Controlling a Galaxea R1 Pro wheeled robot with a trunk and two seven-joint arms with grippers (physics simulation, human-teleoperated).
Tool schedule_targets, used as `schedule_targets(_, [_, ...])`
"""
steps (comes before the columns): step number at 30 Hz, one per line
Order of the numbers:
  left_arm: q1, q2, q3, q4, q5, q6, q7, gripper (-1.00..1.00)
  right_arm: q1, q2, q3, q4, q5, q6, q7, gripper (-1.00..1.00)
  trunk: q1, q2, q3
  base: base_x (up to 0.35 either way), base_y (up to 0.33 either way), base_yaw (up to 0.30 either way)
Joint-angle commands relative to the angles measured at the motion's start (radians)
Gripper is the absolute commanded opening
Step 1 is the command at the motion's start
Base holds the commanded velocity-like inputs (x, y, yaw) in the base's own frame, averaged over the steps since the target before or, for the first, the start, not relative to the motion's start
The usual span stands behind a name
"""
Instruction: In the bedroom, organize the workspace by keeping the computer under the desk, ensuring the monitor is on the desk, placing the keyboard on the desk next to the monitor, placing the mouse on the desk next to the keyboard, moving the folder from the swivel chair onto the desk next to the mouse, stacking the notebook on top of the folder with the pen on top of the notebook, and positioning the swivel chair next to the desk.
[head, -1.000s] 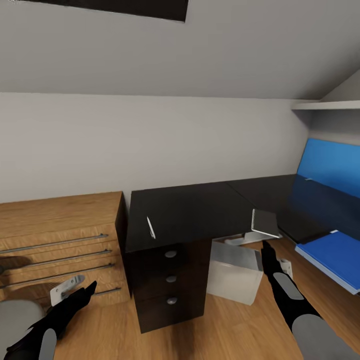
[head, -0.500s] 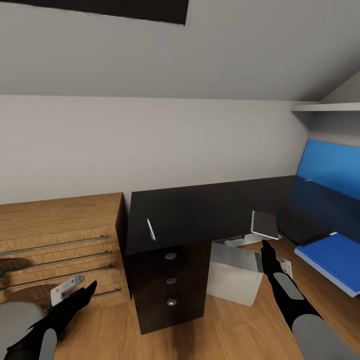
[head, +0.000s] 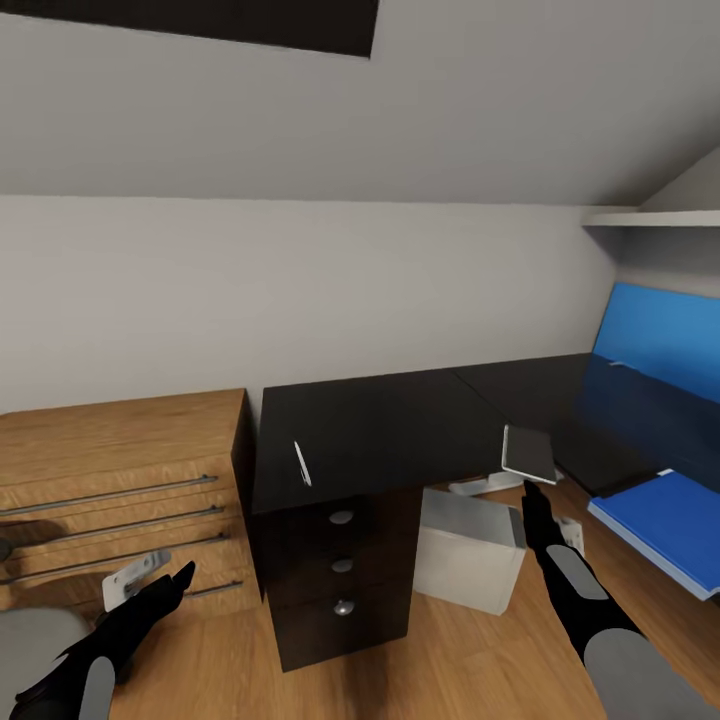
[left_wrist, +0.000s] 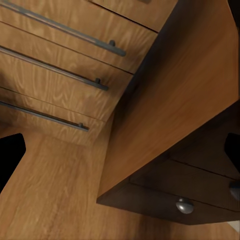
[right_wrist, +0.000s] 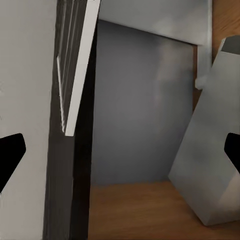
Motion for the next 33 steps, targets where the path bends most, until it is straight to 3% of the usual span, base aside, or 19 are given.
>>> schedule_targets(1, [-0.001, -0.001, 0.003, -0.001, 0.004, 0.006, -0.005, 1.0, -0.001, 0.0, 0.001, 0.001, -0.011, -0.003, 0.006, 1.0, -0.004, 0.007, 0.002, 0.0, 0.0, 0.0])
schedule_targets(18, [-0.001, -0.003, 0.001, -0.001, 0.004, 0.005, -0.006, 1.0, -0.001, -0.001, -0.001, 0.002, -0.009, -0.003, 0.005, 1.0, -0.012, 0.021, 0.008, 0.002, 0.0, 0.0])
schedule_targets(33, [-0.001, -0.003, 0.0, -0.001, 0.004, 0.005, -0.006, 1.0, -0.001, -0.001, -0.001, 0.002, -0.009, -0.003, 0.005, 1.0, -0.012, 0.021, 0.008, 0.103, 0.0, 0.0])
